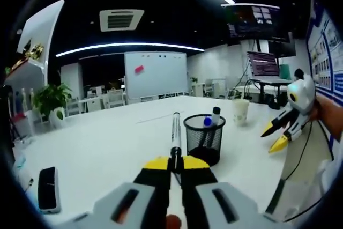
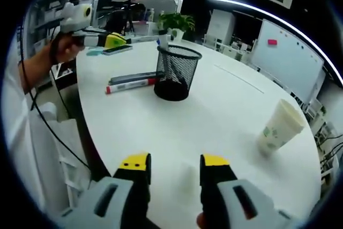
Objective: Place the scattered laser pointers and whiteboard markers into the pen holder and stack the scattered paper cups together
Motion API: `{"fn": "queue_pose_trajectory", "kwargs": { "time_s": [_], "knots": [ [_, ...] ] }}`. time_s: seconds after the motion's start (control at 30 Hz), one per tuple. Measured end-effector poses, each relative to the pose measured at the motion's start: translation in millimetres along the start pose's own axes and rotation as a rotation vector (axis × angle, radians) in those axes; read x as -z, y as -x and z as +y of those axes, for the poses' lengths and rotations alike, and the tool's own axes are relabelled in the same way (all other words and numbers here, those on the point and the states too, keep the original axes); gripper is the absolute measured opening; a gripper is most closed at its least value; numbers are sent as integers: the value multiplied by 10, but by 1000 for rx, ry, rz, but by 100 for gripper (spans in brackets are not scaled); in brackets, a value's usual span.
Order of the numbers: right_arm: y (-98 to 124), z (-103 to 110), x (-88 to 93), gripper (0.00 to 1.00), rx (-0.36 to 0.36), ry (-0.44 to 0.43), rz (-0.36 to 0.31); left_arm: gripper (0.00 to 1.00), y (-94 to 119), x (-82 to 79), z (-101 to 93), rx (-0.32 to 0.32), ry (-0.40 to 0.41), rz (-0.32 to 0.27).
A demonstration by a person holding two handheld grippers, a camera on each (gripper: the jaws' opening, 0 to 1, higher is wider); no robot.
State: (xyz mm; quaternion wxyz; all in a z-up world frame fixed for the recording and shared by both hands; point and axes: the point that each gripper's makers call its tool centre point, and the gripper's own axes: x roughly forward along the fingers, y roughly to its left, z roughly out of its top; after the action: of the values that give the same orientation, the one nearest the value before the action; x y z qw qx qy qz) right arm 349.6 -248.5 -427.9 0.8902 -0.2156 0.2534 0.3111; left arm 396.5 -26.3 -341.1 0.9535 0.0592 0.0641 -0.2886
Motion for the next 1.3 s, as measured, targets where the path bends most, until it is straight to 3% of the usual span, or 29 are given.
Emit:
{"fn": "queue_pose_trajectory", "kwargs": {
  "time_s": [0.13,0.63,1.3],
  "knots": [
    [-6,-5,5,37,1,7,8,7,-30,-62,-93,53,10,-6],
    [2,-34,40,37,12,-14,8,7,-96,-220,-238,103,-34,-18],
    [23,-55,46,37,21,-21,7,7,-200,-263,-371,155,-45,-9]
  ]
}}
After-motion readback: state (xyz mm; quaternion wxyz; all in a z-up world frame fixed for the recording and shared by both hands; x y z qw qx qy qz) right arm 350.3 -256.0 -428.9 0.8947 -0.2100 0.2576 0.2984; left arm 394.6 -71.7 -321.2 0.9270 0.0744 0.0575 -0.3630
